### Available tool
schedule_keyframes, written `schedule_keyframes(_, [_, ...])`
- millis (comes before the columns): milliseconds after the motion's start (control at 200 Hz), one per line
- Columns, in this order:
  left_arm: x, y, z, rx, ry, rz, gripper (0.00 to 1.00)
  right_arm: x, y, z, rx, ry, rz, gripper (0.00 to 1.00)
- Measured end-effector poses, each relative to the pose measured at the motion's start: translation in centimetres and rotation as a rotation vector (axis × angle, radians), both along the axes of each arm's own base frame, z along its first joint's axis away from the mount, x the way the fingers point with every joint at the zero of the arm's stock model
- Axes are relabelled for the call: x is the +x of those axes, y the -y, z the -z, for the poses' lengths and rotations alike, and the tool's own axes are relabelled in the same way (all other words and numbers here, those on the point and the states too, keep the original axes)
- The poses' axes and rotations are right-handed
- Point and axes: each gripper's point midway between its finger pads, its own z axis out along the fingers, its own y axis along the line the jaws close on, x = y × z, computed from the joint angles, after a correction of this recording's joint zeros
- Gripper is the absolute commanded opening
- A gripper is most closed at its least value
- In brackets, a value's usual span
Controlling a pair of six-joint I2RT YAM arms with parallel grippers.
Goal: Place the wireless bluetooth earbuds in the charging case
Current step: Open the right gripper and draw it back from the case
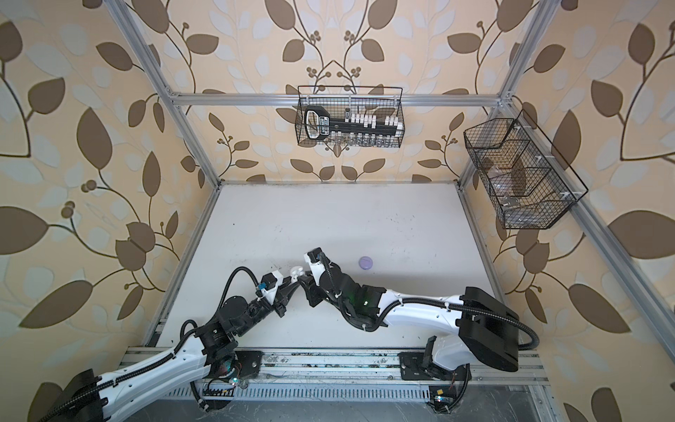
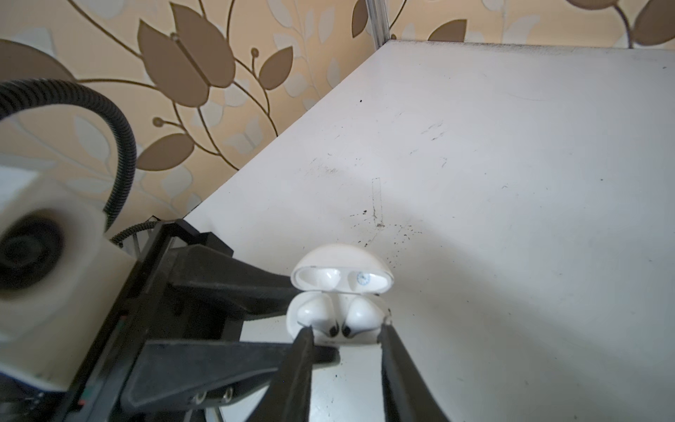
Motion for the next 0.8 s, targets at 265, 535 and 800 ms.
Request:
schedule_keyframes(265, [-0.3, 0.6, 0.9, 0.028, -0.021, 0.035, 0.0, 2.5, 3.5, -2.2, 0.006, -0.041, 0.08, 0.42])
schedule_keyframes(535, [-1.2, 2.3, 1.4, 0.083, -0.03, 0.149, 0.0, 7.1, 4.8, -0.5, -0.059, -0.267, 0.096, 0.42])
schedule_keyframes(800, [-2.7, 4.9, 1.9, 0.178, -0.024, 0.286, 0.0, 4.4, 2.3, 5.0, -0.082, -0.528, -0.046, 0.41])
